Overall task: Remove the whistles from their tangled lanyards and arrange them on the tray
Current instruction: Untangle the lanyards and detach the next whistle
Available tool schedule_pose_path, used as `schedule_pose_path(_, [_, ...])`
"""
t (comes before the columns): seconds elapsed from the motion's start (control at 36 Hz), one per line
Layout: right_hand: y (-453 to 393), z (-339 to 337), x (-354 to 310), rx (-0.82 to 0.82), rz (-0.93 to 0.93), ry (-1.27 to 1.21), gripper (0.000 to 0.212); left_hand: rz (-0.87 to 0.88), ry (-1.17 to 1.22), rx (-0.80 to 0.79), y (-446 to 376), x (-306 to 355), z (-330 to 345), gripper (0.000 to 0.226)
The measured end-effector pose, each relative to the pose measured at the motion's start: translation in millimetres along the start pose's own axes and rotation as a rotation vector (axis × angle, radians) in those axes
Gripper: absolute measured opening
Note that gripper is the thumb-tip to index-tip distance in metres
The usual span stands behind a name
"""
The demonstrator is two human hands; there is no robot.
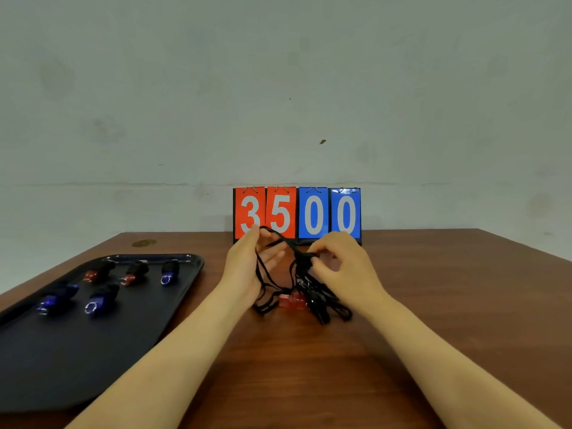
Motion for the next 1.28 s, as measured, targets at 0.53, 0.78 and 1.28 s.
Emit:
schedule_pose_path(0.53, [6,-7,66,-0.093,0.429,0.200,0.044,-0.024,0.255,0.063,-10,8,-20,0.031])
schedule_pose_path(0.78, [-1,13,20,-0.033,0.256,-0.223,0.020,-0.059,0.131,-0.101,1,1,11,0.030])
schedule_pose_path(1.28, [3,20,20,-0.122,0.288,-0.306,0.025,0.005,0.032,-0.099,6,7,15,0.028])
Point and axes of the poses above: each hand's wrist, its own y-axis away from the middle knuckle, its own z-axis out of the palm, x = y × z, the point moved 8 cm from there along -y, towards the middle knuckle, and after that the axes turned 8 degrees about -y, right-handed, at the moved point
